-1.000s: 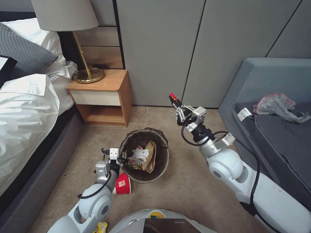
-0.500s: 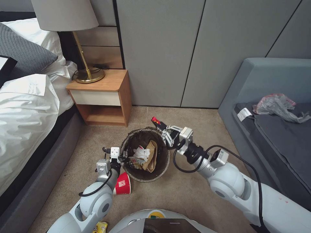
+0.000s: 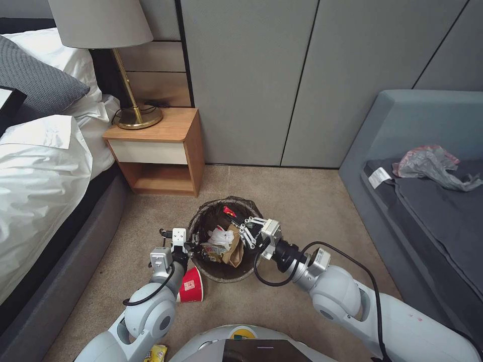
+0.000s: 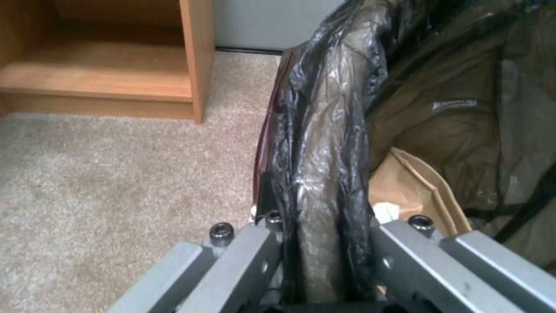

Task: Pick up the trash bin, then pick up the garbage from the floor and place it into the trash bin.

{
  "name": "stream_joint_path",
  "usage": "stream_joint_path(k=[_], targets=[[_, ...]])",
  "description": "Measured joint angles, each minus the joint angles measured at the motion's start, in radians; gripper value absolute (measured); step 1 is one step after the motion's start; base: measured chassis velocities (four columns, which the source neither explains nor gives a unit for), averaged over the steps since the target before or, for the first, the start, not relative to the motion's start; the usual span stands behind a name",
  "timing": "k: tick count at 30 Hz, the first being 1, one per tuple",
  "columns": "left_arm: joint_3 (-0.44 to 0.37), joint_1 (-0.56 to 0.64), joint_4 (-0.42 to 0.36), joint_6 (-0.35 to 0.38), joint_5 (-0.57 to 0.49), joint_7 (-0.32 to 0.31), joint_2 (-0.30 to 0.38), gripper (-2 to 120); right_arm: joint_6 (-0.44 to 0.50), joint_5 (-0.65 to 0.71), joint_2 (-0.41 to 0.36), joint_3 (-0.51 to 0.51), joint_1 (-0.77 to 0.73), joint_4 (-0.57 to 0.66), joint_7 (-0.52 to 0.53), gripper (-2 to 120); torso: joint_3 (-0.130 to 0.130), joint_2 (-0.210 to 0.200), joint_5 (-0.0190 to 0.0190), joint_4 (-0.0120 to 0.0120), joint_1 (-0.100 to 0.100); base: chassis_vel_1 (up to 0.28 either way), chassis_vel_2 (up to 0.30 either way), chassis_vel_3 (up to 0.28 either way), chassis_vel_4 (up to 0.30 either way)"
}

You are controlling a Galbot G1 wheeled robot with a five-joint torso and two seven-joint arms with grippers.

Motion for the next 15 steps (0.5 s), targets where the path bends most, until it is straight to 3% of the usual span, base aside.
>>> stream_joint_path(k=[15], targets=[[-0.002, 0.000, -0.009, -0.001, 0.002, 0.000, -0.004, 0, 0.009, -0.038, 0.030, -0.073, 0.009, -0.087, 0.004, 0, 0.000, 0.000, -0.0002, 0.0000, 0.000, 0.000, 0.000, 0.000, 0.000]])
